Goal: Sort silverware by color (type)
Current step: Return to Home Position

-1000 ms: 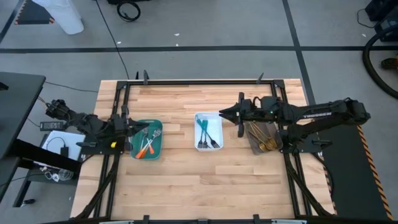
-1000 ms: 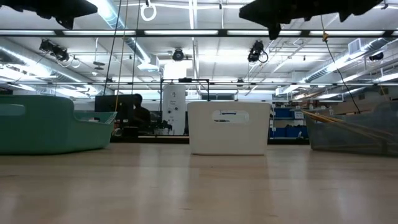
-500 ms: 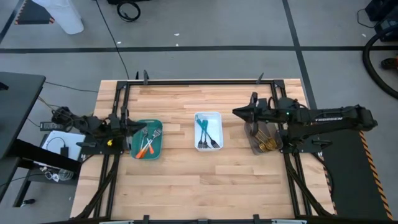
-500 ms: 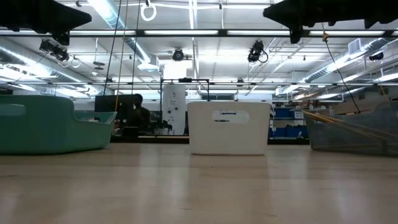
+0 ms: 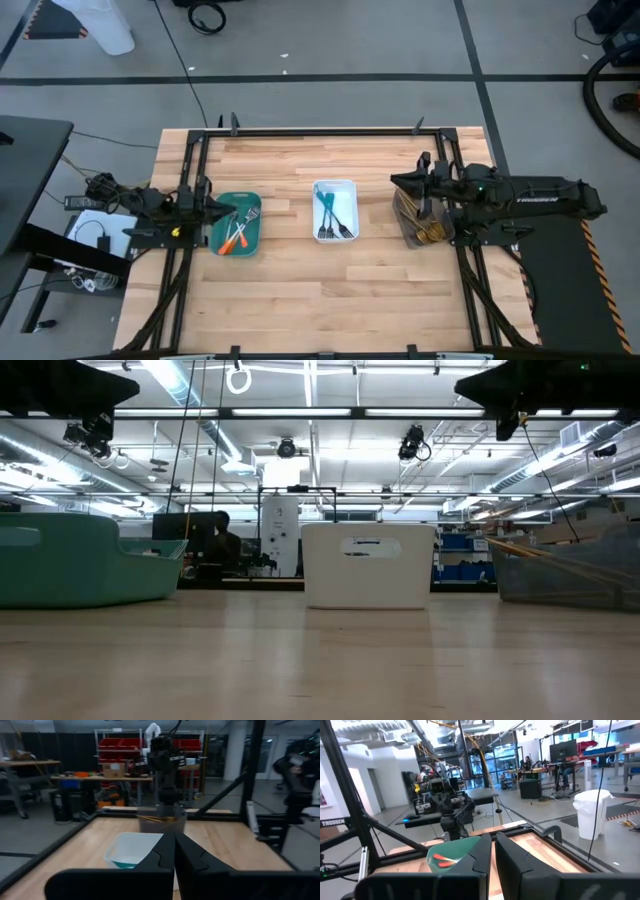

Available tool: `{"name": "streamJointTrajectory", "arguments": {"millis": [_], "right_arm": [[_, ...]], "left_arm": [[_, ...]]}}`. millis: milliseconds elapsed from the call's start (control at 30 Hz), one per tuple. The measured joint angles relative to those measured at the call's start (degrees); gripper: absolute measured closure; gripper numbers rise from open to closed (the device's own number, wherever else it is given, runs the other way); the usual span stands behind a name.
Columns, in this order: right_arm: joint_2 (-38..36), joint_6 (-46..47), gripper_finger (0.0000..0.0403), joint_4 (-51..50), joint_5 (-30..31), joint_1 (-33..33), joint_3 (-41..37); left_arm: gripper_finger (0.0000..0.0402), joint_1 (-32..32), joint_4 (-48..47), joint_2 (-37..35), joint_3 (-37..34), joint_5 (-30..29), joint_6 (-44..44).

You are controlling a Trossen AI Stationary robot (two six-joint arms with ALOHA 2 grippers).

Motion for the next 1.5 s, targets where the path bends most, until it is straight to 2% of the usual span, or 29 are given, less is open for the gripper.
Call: {"name": "streamJointTrajectory", "arguments": {"millis": [267,500,767,900,1033,1200,1367,1500], "right_arm": [[-6.6,1.0,0.0372,2.1,0.0,0.0,-7.0],[-11.5,3.0,0.0372,5.9,0.5,0.0,-12.6],[-15.2,3.9,0.0373,6.9,0.0,0.1,-15.7],[-16.4,4.2,0.0373,7.4,0.1,0.1,-17.2],[-17.1,5.2,0.0373,7.3,0.3,0.1,-17.9],[-17.0,4.1,0.0373,6.9,3.4,0.1,-17.9],[-17.0,4.3,0.0373,6.8,12.8,0.1,-17.9],[-17.0,3.9,0.0373,6.8,14.4,0.1,-17.9]], "left_arm": [[0.0395,0.0,0.6,0.0,-0.1,3.2,-4.9],[0.0394,0.0,8.4,0.1,-6.2,4.8,-6.3],[0.0394,-0.2,9.9,0.1,-7.5,10.8,-6.3],[0.0393,-0.2,8.4,0.1,-7.7,11.2,-6.3],[0.0393,-0.2,10.1,0.1,-10.7,11.2,-7.5],[0.0393,-0.1,11.5,0.2,-12.0,11.5,-7.7],[0.0393,-0.1,11.5,0.1,-12.0,11.5,-5.5],[0.0393,-0.1,11.7,0.1,-12.1,11.4,-8.1]]}}
